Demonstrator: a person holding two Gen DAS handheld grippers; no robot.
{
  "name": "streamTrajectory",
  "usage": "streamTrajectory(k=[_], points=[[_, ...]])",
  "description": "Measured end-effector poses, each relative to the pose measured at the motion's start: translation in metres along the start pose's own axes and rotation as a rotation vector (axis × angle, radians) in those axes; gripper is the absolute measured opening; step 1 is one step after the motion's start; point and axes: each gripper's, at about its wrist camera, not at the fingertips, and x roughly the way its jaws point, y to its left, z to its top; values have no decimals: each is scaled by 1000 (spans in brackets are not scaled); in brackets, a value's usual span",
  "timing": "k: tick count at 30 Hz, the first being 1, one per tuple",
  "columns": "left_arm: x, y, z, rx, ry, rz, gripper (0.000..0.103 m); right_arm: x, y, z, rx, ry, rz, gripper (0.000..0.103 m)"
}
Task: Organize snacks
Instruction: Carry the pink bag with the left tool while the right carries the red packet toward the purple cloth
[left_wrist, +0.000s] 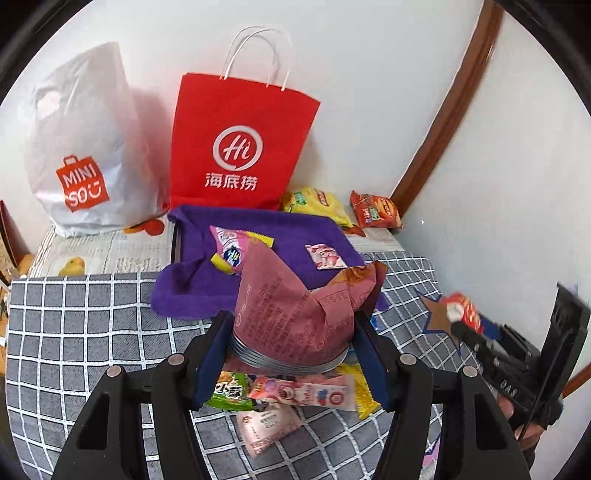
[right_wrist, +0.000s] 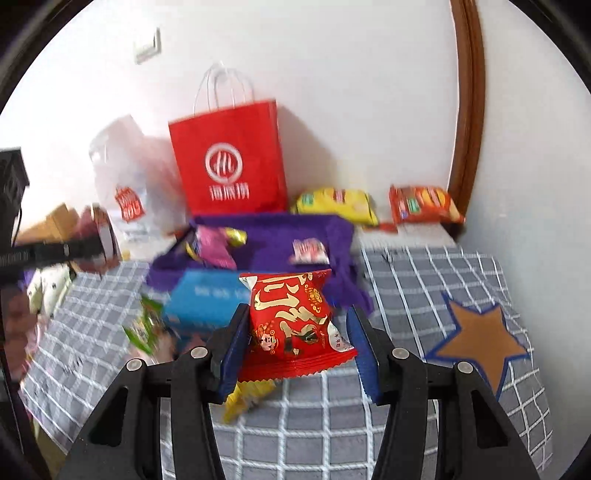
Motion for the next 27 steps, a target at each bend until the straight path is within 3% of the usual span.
streamTrajectory(k=[8,16,27], points=[[-11,-4,17,4,-18,8,62,4,16,47,7,-16,14,53],[4,0,40,9,-25,26,62,36,25,77,-7,-9,23,53],[45,23,53,-43,-34,2,62,105,31,82,10,32,29,53]])
